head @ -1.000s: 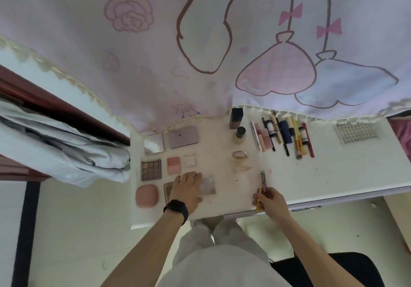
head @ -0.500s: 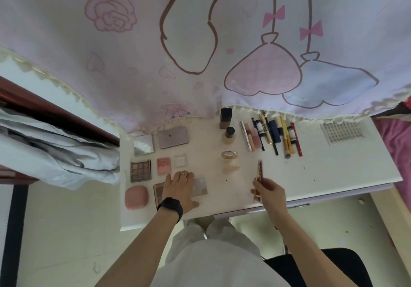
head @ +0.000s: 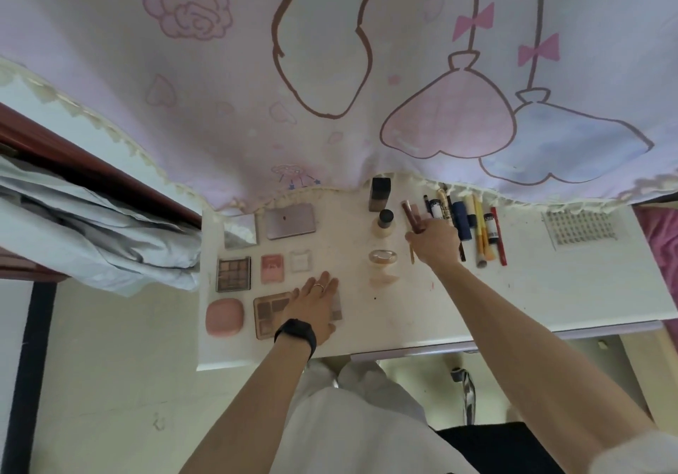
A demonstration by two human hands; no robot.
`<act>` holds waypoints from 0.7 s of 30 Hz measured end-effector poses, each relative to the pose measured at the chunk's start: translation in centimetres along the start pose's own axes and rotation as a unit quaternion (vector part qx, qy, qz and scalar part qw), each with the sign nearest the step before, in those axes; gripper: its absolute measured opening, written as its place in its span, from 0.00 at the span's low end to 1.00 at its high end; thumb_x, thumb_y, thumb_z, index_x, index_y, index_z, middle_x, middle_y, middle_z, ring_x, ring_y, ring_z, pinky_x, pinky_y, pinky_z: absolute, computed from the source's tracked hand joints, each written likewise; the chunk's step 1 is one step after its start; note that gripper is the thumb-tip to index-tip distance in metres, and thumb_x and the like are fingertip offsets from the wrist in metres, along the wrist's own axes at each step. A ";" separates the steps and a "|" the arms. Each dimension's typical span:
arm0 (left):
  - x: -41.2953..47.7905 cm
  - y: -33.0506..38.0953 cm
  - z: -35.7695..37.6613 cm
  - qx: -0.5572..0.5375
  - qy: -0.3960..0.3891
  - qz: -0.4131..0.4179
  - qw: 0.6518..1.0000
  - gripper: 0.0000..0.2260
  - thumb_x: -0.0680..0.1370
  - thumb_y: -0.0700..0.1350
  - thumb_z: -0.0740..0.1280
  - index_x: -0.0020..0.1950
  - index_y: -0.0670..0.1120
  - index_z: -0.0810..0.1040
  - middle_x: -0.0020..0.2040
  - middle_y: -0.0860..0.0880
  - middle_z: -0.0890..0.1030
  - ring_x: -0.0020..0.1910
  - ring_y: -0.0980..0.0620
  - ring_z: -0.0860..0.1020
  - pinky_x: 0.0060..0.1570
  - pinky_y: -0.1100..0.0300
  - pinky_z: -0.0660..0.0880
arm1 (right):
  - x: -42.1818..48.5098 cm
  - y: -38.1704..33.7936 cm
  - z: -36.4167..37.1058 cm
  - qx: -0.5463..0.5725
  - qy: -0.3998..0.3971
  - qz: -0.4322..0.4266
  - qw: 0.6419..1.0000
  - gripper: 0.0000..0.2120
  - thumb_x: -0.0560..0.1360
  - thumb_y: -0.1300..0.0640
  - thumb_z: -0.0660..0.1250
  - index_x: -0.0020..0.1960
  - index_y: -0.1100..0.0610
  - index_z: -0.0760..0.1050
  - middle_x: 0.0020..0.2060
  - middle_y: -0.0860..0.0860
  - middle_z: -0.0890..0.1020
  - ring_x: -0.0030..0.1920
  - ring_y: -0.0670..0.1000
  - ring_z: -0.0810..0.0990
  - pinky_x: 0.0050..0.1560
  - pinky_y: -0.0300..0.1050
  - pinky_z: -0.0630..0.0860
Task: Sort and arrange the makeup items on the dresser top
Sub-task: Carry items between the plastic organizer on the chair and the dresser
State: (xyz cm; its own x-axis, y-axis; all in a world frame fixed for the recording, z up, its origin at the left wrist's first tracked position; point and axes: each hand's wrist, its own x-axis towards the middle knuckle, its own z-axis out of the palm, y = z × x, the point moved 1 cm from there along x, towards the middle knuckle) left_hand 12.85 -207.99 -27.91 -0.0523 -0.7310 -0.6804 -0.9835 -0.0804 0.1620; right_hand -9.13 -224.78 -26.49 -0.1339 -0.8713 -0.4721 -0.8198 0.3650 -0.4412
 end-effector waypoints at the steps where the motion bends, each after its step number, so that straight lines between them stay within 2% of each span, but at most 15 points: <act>1: 0.0 -0.1 -0.1 0.000 -0.001 0.000 1.000 0.41 0.78 0.50 0.68 0.81 0.51 0.43 0.82 0.51 0.43 0.80 0.46 0.47 0.77 0.47 0.49 | 0.1 -0.1 0.2 -0.005 0.003 -0.003 1.000 0.07 0.76 0.55 0.71 0.53 0.54 0.80 0.33 0.47 0.78 0.32 0.46 0.76 0.25 0.37 0.68; 4: 0.0 -0.1 -0.1 -0.005 -0.007 -0.003 1.000 0.42 0.78 0.49 0.69 0.81 0.52 0.43 0.82 0.52 0.42 0.80 0.46 0.47 0.77 0.47 0.49 | 0.1 0.0 0.4 -0.004 0.012 -0.016 1.000 0.05 0.78 0.55 0.69 0.53 0.53 0.80 0.32 0.46 0.78 0.30 0.44 0.76 0.23 0.35 0.65; 9: 0.0 0.1 -0.3 0.000 -0.008 -0.009 1.000 0.41 0.79 0.48 0.68 0.81 0.52 0.44 0.82 0.52 0.43 0.80 0.46 0.48 0.77 0.47 0.50 | -0.4 0.9 0.1 0.074 0.021 -0.021 0.997 0.04 0.79 0.52 0.66 0.48 0.50 0.80 0.34 0.48 0.82 0.34 0.48 0.81 0.29 0.40 0.72; 13: 0.0 0.1 -0.8 0.009 -0.007 -0.004 1.000 0.39 0.79 0.47 0.68 0.81 0.52 0.45 0.82 0.51 0.44 0.80 0.46 0.49 0.77 0.46 0.51 | -1.4 2.2 -0.1 0.115 0.052 -0.018 0.992 0.17 0.81 0.43 0.61 0.37 0.49 0.76 0.30 0.48 0.81 0.30 0.49 0.78 0.28 0.39 0.67; 15: -0.1 0.2 -0.9 0.012 -0.008 -0.003 1.000 0.39 0.79 0.48 0.68 0.81 0.52 0.45 0.82 0.51 0.45 0.80 0.46 0.49 0.77 0.46 0.51 | -1.9 3.9 -0.7 0.126 0.072 -0.013 0.989 0.22 0.83 0.43 0.58 0.34 0.52 0.74 0.30 0.51 0.79 0.31 0.52 0.77 0.31 0.41 0.67; 17: -0.1 0.2 -0.9 0.014 -0.009 -0.004 1.000 0.39 0.79 0.48 0.68 0.81 0.52 0.45 0.82 0.51 0.45 0.80 0.46 0.49 0.77 0.46 0.51 | -1.9 6.3 -1.7 0.109 0.086 0.010 0.990 0.21 0.84 0.49 0.54 0.39 0.58 0.76 0.39 0.56 0.79 0.38 0.58 0.77 0.37 0.45 0.70; 19: 0.0 0.3 -1.0 0.017 -0.009 -0.005 1.000 0.39 0.79 0.48 0.68 0.81 0.52 0.45 0.82 0.51 0.45 0.80 0.46 0.49 0.77 0.46 0.51 | -1.6 8.7 -3.2 0.073 0.104 0.055 0.990 0.19 0.85 0.53 0.52 0.55 0.63 0.78 0.53 0.63 0.77 0.47 0.61 0.75 0.50 0.52 0.73; 21: 0.0 0.3 -0.9 0.018 -0.009 -0.008 1.000 0.39 0.79 0.48 0.68 0.81 0.52 0.44 0.82 0.51 0.44 0.80 0.46 0.49 0.77 0.46 0.50 | -1.1 10.8 -5.0 0.038 0.118 0.093 0.988 0.20 0.84 0.54 0.52 0.67 0.63 0.74 0.60 0.65 0.75 0.54 0.65 0.76 0.58 0.57 0.73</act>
State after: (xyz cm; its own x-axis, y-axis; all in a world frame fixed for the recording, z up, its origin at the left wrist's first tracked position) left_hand 12.72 -208.62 -27.24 -0.0390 -0.7175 -0.6955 -0.9898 -0.0677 0.1253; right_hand -20.64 -221.53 -26.95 -0.4106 -0.8361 -0.3638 -0.7257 0.5412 -0.4247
